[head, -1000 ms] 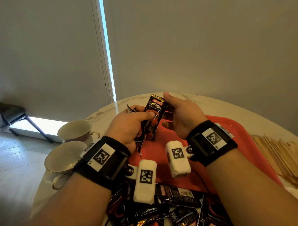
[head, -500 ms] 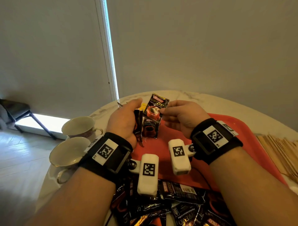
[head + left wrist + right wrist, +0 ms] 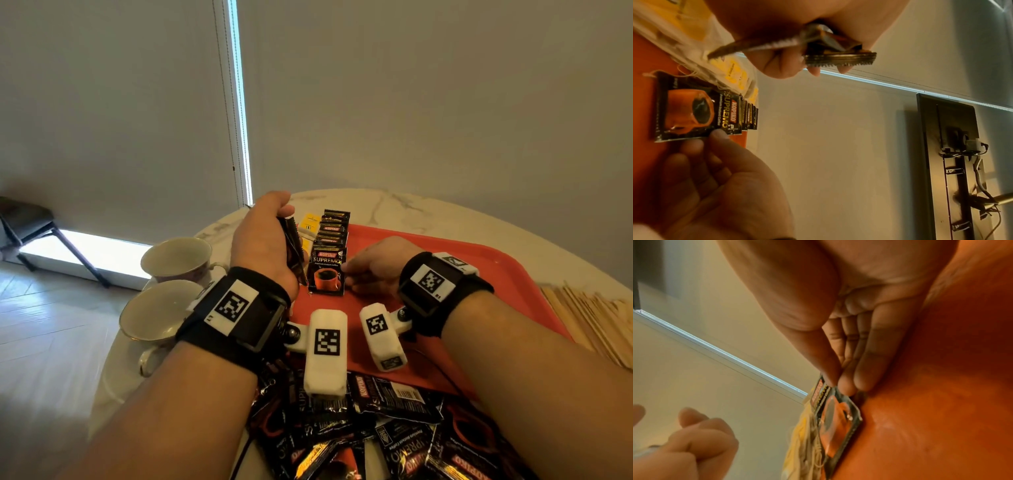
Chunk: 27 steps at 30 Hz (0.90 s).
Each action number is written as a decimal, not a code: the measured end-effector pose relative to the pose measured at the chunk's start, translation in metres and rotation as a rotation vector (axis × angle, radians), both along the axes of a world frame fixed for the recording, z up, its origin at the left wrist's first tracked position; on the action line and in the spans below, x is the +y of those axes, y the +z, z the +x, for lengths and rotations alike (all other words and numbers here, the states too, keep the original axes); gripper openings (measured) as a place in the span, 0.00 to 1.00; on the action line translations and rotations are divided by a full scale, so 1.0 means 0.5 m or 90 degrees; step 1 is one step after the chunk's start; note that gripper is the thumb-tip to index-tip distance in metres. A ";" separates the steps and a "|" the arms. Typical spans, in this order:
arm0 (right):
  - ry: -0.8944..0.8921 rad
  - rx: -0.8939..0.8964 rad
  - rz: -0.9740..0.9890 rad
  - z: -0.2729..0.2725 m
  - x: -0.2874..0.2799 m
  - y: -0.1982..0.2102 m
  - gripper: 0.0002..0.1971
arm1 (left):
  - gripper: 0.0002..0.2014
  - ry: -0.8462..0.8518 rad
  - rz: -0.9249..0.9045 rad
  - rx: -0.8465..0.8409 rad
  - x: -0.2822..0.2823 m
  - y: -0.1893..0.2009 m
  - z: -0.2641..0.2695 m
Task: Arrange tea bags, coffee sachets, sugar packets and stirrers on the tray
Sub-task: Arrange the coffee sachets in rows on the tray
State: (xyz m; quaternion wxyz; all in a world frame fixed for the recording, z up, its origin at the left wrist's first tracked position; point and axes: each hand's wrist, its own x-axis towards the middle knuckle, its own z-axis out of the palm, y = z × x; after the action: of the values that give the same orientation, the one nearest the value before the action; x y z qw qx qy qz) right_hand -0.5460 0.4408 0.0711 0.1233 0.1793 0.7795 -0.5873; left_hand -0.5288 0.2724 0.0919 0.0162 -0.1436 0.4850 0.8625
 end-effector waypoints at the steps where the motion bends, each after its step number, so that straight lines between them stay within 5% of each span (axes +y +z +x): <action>1: 0.002 -0.004 0.006 -0.001 -0.004 0.001 0.02 | 0.11 -0.007 0.006 0.001 0.001 0.002 0.002; 16: -0.003 -0.026 0.022 0.006 -0.018 0.007 0.07 | 0.10 -0.028 0.033 0.001 -0.001 0.006 0.004; 20: -0.011 0.061 -0.055 0.017 -0.003 0.013 0.10 | 0.09 -0.048 0.070 -0.001 0.010 0.007 0.008; 23: 0.085 0.162 -0.169 0.047 -0.002 0.039 0.10 | 0.11 -0.038 0.104 -0.024 0.017 0.003 -0.001; 27: 0.305 0.240 -0.168 0.073 -0.015 0.068 0.18 | 0.28 0.000 0.160 -0.019 0.016 -0.004 -0.005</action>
State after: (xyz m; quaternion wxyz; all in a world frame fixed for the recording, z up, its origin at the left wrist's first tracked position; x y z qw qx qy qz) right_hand -0.5095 0.4331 0.1050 0.1336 -0.1383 0.7260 -0.6602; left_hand -0.5311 0.2804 0.0898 0.0411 -0.1531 0.3726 0.9144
